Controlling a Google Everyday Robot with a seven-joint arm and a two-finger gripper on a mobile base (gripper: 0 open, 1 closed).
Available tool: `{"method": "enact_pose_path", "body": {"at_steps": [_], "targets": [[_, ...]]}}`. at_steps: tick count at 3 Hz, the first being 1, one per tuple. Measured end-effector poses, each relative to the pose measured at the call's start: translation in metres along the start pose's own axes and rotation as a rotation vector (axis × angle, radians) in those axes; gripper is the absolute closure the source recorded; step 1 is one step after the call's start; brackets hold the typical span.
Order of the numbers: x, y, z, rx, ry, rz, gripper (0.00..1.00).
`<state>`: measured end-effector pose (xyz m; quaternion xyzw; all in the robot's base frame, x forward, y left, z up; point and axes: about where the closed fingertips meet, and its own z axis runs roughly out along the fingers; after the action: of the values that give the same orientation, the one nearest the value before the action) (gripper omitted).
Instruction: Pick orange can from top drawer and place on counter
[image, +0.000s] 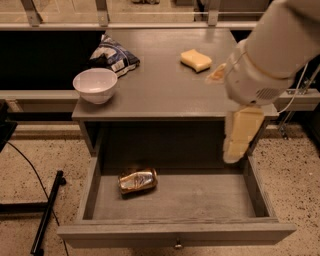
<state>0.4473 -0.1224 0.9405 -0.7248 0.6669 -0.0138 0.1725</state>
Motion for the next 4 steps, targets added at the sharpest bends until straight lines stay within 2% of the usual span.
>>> {"method": "enact_pose_path", "body": {"at_steps": [1,2,3,4], "targets": [[-0.045,0.012,0.056,-0.034,-0.009,-0.173,0.0],[-0.045,0.015,0.057,-0.035,-0.008,-0.169,0.0],[-0.049,0.011,0.07,-0.074,0.01,-0.21,0.0],[-0.049,-0.001,0.119,-0.133,0.044,-0.272,0.0]]}}
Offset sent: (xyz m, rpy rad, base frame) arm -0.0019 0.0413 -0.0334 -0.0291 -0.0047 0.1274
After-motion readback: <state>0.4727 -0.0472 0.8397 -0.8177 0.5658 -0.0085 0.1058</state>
